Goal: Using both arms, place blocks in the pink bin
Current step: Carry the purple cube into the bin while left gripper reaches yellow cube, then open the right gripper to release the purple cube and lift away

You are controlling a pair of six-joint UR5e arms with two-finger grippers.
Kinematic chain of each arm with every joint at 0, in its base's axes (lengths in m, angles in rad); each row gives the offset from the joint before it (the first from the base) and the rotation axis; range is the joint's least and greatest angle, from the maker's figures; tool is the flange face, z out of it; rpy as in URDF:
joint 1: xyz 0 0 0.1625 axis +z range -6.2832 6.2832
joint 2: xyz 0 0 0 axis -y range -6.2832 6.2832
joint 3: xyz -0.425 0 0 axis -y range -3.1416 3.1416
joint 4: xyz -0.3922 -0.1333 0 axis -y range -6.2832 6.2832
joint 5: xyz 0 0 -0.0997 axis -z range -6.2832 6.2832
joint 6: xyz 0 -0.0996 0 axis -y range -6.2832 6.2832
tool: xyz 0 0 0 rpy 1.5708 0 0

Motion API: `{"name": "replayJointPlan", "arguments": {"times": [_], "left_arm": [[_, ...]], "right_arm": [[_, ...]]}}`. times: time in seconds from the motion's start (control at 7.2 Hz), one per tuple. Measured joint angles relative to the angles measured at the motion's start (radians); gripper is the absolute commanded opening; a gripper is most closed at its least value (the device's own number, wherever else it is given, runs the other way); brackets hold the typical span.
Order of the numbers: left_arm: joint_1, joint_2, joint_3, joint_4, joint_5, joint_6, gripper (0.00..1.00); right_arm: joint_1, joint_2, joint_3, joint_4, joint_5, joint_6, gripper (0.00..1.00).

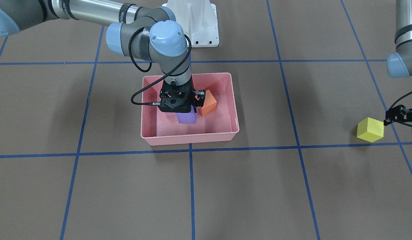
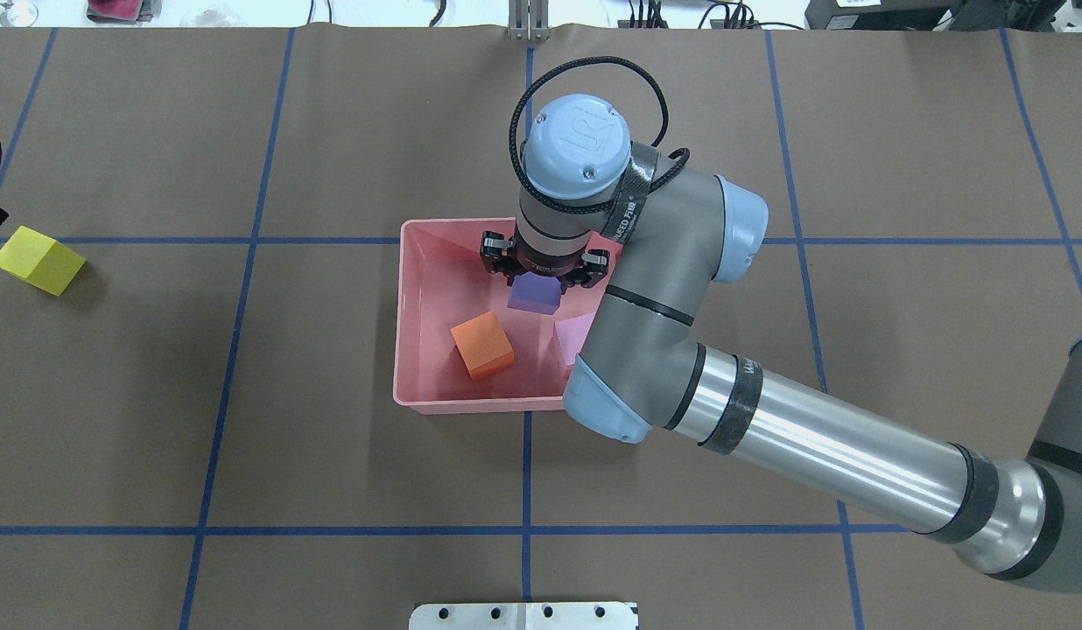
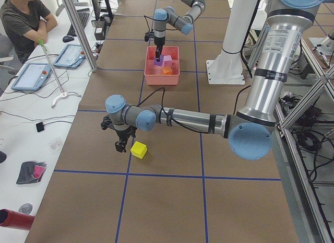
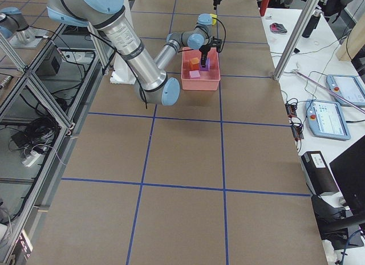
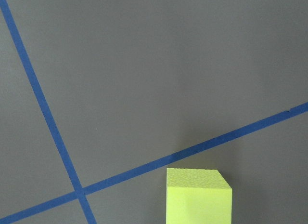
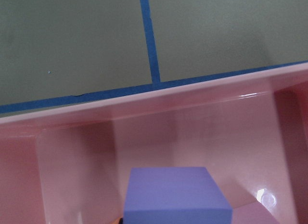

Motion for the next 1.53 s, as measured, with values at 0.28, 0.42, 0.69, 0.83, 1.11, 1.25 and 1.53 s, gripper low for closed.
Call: {"name": "replayJointPlan", "arguments": {"times": [0.28,0.42,0.69,0.83,1.11,1.25,1.53], "left_arm": [[0.037,-0.01,0.039,-0.006,-0.02,-0.033,1.0],[0.064,-0.014,0.051,-0.02,-0.029,-0.063,1.0],[0.098,-0.016,0.083,-0.075,-0.034,-0.104,1.0],[0.104,-0.016,0.11,-0.112,-0.035,-0.109,0.99],[0.119,-0.023,0.154,-0.153,-0.034,-0.114,0.03],[0.123,-0.025,0.159,-0.159,-0.035,-0.123,0.0],[0.125,-0.042,0.122,-0.144,-0.099,-0.198,0.0]], "right_arm": [[0.006,-0.014,0.01,0.031,0.002,-0.022,1.0],[0.021,-0.04,0.044,0.037,0.009,-0.027,1.0],[0.046,-0.104,0.123,0.039,0.019,-0.033,1.0],[0.051,-0.116,0.138,0.039,0.02,-0.034,1.0],[0.078,-0.148,0.181,0.036,0.045,-0.035,1.0],[0.114,-0.177,0.208,0.035,0.085,-0.044,1.0],[0.193,-0.273,0.286,0.033,0.137,-0.105,1.0]]}}
